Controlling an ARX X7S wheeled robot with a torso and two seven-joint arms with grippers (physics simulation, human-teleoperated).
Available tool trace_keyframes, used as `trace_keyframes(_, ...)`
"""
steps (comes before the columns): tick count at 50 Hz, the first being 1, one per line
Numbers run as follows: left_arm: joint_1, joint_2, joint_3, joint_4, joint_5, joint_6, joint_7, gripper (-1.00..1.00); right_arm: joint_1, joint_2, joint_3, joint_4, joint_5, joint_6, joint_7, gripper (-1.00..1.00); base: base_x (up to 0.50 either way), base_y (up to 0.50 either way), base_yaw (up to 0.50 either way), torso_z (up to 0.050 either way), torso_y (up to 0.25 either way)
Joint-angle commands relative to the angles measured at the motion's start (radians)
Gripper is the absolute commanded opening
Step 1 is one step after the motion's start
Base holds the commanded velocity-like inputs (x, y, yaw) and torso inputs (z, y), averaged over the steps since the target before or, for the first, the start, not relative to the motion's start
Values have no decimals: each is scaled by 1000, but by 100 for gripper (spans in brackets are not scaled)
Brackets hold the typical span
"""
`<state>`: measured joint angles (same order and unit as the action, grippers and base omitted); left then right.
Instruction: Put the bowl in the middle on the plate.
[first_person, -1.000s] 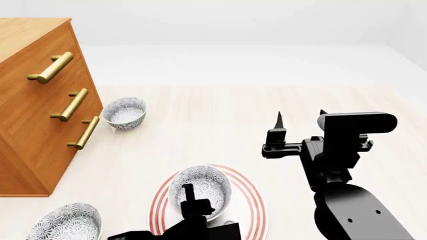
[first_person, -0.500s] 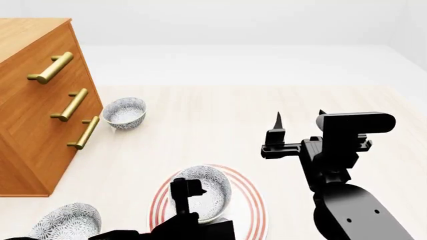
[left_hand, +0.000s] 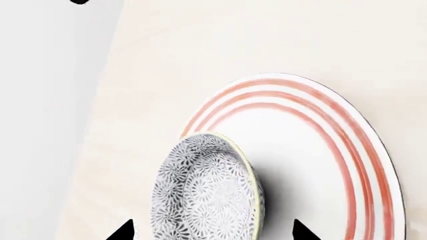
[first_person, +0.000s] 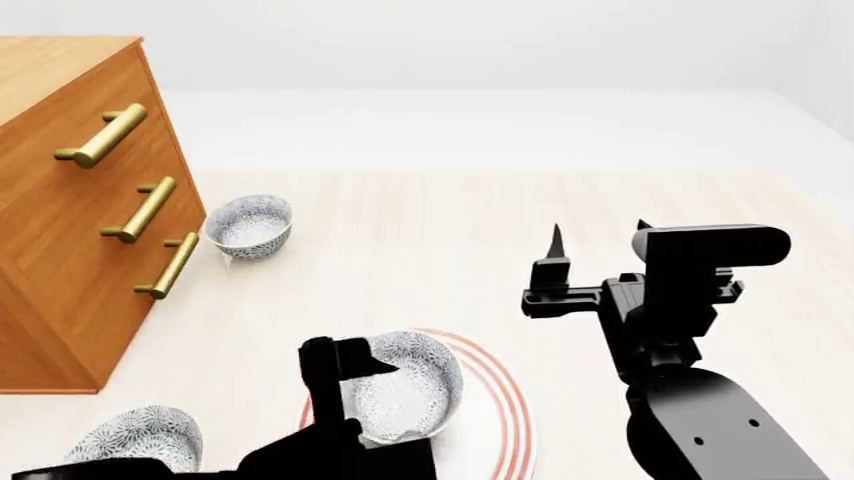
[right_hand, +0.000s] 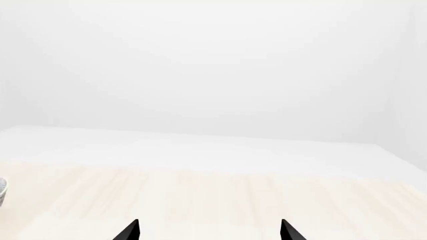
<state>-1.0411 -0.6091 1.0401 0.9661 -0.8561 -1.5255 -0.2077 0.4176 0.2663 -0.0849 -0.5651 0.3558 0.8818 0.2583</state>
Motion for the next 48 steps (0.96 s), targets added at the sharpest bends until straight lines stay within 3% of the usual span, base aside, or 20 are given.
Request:
trace_keyframes(1, -92, -87, -452, -12, -502, 95, -136, 100, 1, 2, -1, -3, 7, 1, 4, 100, 0, 0, 0, 0, 0)
trace_keyframes(5, -115, -126, -603, -159, -679, 205, -235, 100, 0, 4, 0, -10, 10, 5, 8, 100, 0, 0, 0, 0, 0)
trace_keyframes(14, -48, -185, -740, -294, -753, 344, -226, 100, -1, 5, -9, -21, 11, 8, 14, 100, 0, 0, 0, 0, 0)
trace_keyframes(21, 35, -174, -801, -318, -671, 437, -359, 100, -10, 10, 1, -53, 25, -5, 7, 100, 0, 0, 0, 0, 0)
trace_keyframes(22, 42, -174, -809, -335, -717, 444, -375, 100, -11, 11, 3, -55, 26, -6, 7, 100, 0, 0, 0, 0, 0)
trace_keyframes(28, 179, -171, -899, -237, -653, 549, -506, 100, -15, 15, 10, -65, 32, -16, 7, 100, 0, 0, 0, 0, 0)
trace_keyframes(30, 223, -170, -924, -227, -699, 579, -526, 100, -20, 17, 13, -82, 34, -25, 6, 100, 0, 0, 0, 0, 0)
trace_keyframes(32, 307, -152, -956, -168, -585, 622, -562, 100, -32, 23, 11, -117, 30, -40, 6, 100, 0, 0, 0, 0, 0)
trace_keyframes(42, 557, -47, -953, -100, -230, 786, -494, 100, -73, 47, 11, -303, 32, -52, 28, 100, 0, 0, 0, 0, 0)
trace_keyframes(44, 583, -45, -952, -93, -221, 796, -489, 100, -76, 50, 1, -325, 26, -50, 36, 100, 0, 0, 0, 0, 0)
trace_keyframes(46, 597, -36, -917, -61, -104, 814, -494, 100, -80, 59, -28, -350, 4, -52, 46, 100, 0, 0, 0, 0, 0)
trace_keyframes(48, 602, -42, -940, -57, -145, 813, -507, 100, -80, 65, -40, -358, -10, -55, 53, 100, 0, 0, 0, 0, 0)
